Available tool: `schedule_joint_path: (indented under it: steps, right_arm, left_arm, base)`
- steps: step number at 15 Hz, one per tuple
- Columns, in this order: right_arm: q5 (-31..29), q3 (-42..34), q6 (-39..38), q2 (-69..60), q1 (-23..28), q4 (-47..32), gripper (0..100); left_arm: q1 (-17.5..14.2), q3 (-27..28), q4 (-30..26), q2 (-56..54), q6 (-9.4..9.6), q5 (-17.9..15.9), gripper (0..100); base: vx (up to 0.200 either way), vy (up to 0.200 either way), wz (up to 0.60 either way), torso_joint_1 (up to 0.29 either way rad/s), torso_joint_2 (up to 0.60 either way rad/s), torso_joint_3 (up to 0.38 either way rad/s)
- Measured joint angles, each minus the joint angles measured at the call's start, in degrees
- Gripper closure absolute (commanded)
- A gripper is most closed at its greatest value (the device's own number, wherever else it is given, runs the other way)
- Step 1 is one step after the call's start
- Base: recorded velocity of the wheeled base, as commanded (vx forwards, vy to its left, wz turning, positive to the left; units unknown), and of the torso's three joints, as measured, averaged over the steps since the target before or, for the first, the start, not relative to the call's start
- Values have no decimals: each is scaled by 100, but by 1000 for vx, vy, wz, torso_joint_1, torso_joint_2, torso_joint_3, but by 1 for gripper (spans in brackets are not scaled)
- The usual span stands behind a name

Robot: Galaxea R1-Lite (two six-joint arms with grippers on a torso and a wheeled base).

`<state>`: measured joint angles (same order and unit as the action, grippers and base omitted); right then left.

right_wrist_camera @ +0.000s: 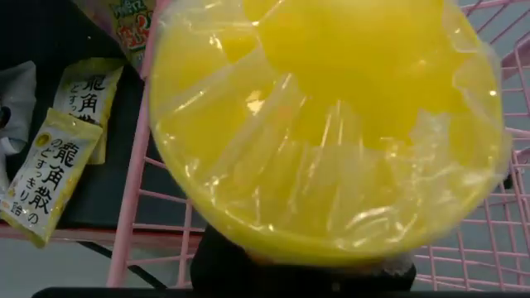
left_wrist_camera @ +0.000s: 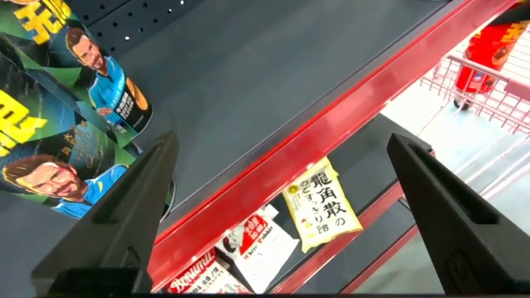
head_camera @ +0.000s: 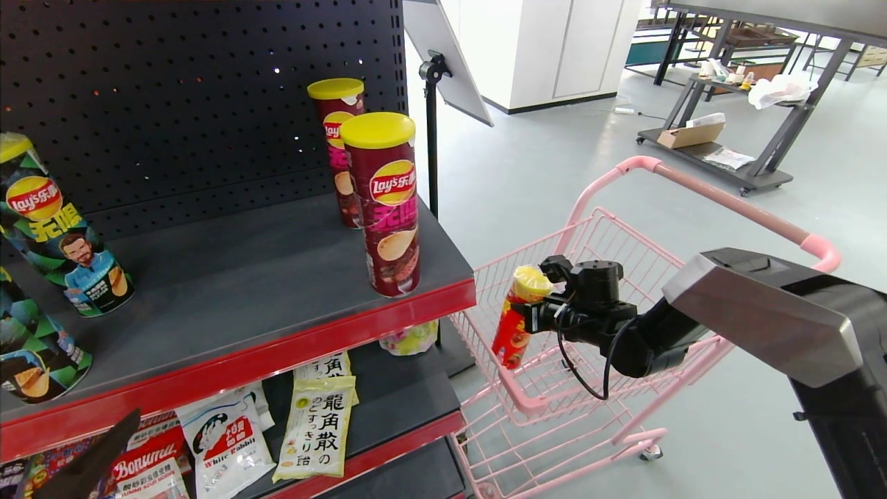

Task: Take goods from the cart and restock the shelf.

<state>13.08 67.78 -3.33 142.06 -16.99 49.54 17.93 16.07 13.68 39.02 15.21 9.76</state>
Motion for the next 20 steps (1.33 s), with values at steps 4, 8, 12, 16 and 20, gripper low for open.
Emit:
schedule_joint_path:
  steps: [4,8,12,16,20]
  right_arm:
    - [-180,-160,22,-479,18,-44,100]
    - [-294,-706,87,-2007,160,-510,100]
    - [-936,-1047,166,-4098,267,-2338,100]
    - [-1324,-1453,271,-6215,230,-4237,100]
    - [-1449,-2522,571,-7965,173,-5052,100]
  left_arm:
    - [1,96,2,52,0,-30,0]
    - [11,197,9,199,6,-96,0]
    - [17,322,26,425,16,-473,0]
    - [26,492,22,784,35,-642,0]
    - [23,705,28,1067,77,-633,0]
  base:
    - [0,0,0,0,0,0]
    - [0,0,0,0,0,0]
    - [0,0,0,0,0,0]
    - [0,0,0,0,0,0]
    - [0,0,0,0,0,0]
